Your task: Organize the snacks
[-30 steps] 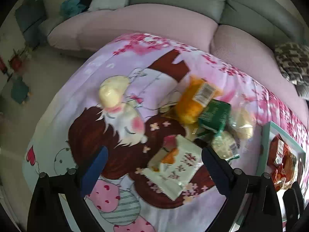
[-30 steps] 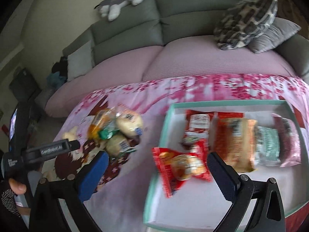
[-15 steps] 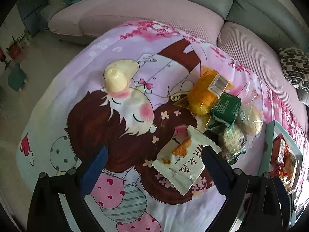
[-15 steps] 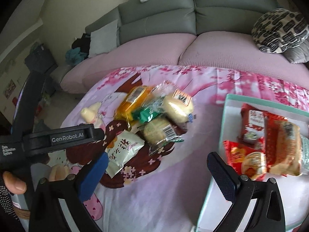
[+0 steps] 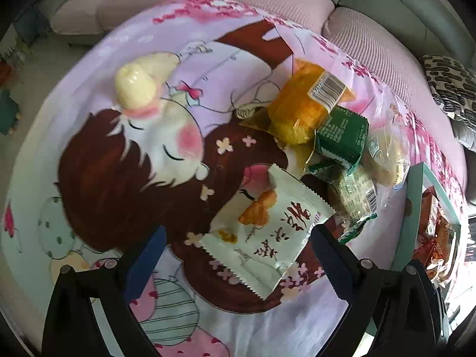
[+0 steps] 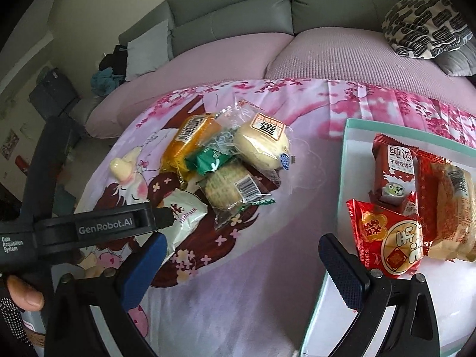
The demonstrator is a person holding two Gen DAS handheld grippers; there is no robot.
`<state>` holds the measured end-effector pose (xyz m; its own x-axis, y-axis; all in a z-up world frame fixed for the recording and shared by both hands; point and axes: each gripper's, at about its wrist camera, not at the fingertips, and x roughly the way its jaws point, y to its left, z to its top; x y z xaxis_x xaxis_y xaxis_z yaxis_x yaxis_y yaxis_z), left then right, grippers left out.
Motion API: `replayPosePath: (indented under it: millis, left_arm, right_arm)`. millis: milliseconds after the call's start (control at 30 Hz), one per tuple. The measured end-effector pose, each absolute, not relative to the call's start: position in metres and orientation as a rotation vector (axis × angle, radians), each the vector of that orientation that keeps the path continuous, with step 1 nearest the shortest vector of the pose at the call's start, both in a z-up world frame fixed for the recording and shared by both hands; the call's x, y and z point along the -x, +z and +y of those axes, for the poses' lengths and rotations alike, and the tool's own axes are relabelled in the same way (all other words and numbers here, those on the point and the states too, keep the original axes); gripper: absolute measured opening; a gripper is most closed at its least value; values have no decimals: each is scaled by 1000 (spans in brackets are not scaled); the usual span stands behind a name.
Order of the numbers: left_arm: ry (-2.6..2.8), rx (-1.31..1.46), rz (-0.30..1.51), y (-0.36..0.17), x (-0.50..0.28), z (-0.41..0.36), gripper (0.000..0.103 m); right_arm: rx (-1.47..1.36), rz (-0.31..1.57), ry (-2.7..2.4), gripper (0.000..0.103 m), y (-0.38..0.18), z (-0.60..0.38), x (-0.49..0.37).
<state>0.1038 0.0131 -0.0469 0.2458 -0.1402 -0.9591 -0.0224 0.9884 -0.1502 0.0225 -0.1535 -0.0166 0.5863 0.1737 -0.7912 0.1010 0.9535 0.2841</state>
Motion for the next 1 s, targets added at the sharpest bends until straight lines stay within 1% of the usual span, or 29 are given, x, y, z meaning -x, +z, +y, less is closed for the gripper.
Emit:
replayPosePath:
  millis: [400,667,700,733,767,867,900,933,1000]
  left_arm:
    - [-110,162,1340,-53,-113,11,97]
    - [-143,118,1348,-56,-112,1,97]
    - [-147,109,1349,-57,-112,-1,95]
    - [-149,99,1353,-59,-113,-4,87]
    - [-150,94,1356,-60,-113,-6,84]
    - [-150,63,1350,-60,-114,-12,81]
    - [-154,55,1345,-59,-115,-14,73]
    - [-158,55,1342,-59,-114,-17,59]
    - [-157,51,1336,-58,-114,-19,56]
  right_arm:
    - [-278,948,26,102,-8,-153,-17]
    - [-263,935,-3,102,1,-159,-12]
    - [-260,934,-6,102,1,-159,-12]
    - [-260,933,-8,102,1,-159,-12]
    - [-263,934,-7,102,1,-159,-12]
    - [-267,936,-7,102,1,-160,-12]
    - [-268,936,-6,102,0,-160,-12]
    - [-268,936,-5,102,0,-160,-12]
    - [-267,937,-5,102,0,-160,-12]
